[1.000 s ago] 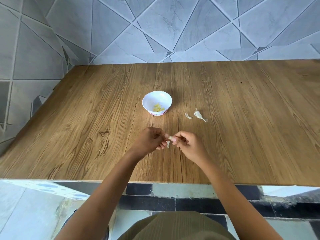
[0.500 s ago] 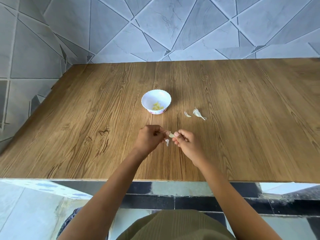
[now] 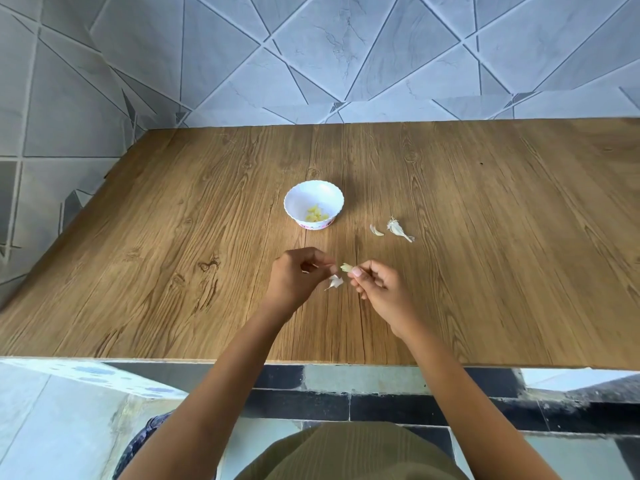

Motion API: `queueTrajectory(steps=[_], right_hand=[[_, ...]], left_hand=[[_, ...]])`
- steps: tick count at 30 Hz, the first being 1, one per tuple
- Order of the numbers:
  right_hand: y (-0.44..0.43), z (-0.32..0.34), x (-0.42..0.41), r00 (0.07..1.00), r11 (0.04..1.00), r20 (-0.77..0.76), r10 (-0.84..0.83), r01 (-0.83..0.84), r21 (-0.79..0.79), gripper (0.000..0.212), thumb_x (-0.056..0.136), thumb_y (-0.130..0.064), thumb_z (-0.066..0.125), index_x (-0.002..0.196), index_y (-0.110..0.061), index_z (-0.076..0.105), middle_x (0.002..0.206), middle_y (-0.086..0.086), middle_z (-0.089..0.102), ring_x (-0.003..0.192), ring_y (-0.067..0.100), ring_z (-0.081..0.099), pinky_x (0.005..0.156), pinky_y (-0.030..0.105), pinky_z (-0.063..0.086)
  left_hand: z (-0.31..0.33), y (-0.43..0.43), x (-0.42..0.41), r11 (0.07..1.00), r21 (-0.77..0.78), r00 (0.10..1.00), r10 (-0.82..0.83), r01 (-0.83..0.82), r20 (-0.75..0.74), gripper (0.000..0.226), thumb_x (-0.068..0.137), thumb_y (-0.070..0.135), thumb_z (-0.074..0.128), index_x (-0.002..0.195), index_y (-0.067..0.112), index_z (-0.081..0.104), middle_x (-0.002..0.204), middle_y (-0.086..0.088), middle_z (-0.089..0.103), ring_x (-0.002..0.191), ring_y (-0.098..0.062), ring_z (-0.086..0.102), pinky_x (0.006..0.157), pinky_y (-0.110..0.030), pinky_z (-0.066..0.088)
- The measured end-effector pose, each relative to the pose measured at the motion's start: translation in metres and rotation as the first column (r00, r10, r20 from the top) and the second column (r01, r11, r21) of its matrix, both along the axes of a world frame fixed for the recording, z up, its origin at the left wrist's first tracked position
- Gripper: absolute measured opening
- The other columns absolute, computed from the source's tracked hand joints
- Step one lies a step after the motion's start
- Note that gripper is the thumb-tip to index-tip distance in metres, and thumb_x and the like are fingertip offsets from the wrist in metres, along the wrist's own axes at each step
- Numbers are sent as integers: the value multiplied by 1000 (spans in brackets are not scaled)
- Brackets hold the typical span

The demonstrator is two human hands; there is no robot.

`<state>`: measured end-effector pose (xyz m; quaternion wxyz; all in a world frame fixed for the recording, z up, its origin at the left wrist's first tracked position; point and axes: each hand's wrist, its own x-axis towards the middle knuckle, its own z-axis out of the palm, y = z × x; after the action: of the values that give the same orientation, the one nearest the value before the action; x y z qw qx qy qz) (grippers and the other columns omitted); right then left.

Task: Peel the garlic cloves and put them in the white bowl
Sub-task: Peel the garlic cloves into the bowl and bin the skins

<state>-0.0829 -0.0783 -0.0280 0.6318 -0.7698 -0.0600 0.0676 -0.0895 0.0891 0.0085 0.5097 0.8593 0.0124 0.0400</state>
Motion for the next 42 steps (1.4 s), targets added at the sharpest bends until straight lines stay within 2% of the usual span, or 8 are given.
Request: queueTrajectory(steps=[5, 7, 16, 22, 25, 31, 35, 42], right_hand=[[1, 1, -1, 983, 996, 182, 27, -10, -93, 14, 93, -10, 57, 80, -8, 60, 68, -10, 57, 63, -2, 54, 61, 20, 43], [1, 2, -2, 975, 995, 219, 35, -14, -99, 13, 92, -4, 57, 80, -5, 61, 69, -10, 57, 65, -3, 54, 60, 16, 43], [3, 10, -6, 991, 983, -119, 56, -34, 178, 18, 97, -11, 50, 84, -8, 62, 65, -3, 53, 54, 0, 47, 54, 15, 42], [3, 1, -3, 994, 994, -39, -100, 102, 47, 10, 90, -10, 61, 81, -9, 66, 64, -6, 59, 57, 2, 51, 55, 16, 41], [2, -7, -1, 975, 977, 183, -123, 151, -149, 10, 81, -9, 71, 73, -9, 66, 61, -12, 57, 55, -3, 51, 56, 11, 38], [6, -9, -1, 929, 951, 361, -84, 183, -251, 3, 82, -8, 70, 82, -5, 71, 73, -5, 67, 62, -7, 56, 58, 3, 38], [6, -7, -2, 942, 958, 331, -59, 146, -245, 21, 88, 2, 58, 103, -6, 70, 98, 2, 71, 82, -5, 60, 69, 1, 42], [12, 5, -2, 978, 995, 201, -59, 73, -65, 9, 84, -17, 70, 92, -13, 70, 80, -9, 67, 72, 0, 63, 66, 20, 52]], left_hand=[[7, -5, 0, 987, -156, 989, -60, 39, -136, 8, 80, 12, 74, 86, 7, 73, 74, -12, 70, 64, -15, 62, 70, -31, 53], [8, -7, 0, 982, -187, 986, -68, 39, -150, 7, 83, 8, 70, 87, 2, 71, 71, -11, 68, 61, -12, 61, 66, -26, 53], [2, -10, -4, 874, -482, 954, -89, -63, -287, 7, 88, 5, 62, 90, 2, 68, 68, 1, 70, 60, -3, 63, 58, -14, 50], [1, -6, -6, 828, -545, 961, -28, -132, -275, 8, 85, -1, 63, 91, 3, 68, 73, -5, 69, 61, -8, 62, 60, -16, 52], [3, -2, -6, 828, -547, 963, -36, -121, -267, 13, 85, -6, 62, 89, 5, 67, 76, -8, 68, 63, -8, 64, 60, -16, 53], [2, -1, -8, 854, -513, 966, -51, -89, -253, 15, 84, -9, 62, 88, 4, 66, 79, -11, 67, 70, -13, 66, 68, -21, 57], [2, 0, -8, 905, -420, 977, -23, -69, -210, 19, 81, -12, 63, 84, 6, 67, 85, -20, 67, 76, -23, 63, 73, -28, 55], [4, -3, -9, 964, -267, 994, -15, -15, -109, 22, 78, -10, 66, 80, 11, 69, 80, -9, 70, 73, -12, 64, 74, -23, 54]])
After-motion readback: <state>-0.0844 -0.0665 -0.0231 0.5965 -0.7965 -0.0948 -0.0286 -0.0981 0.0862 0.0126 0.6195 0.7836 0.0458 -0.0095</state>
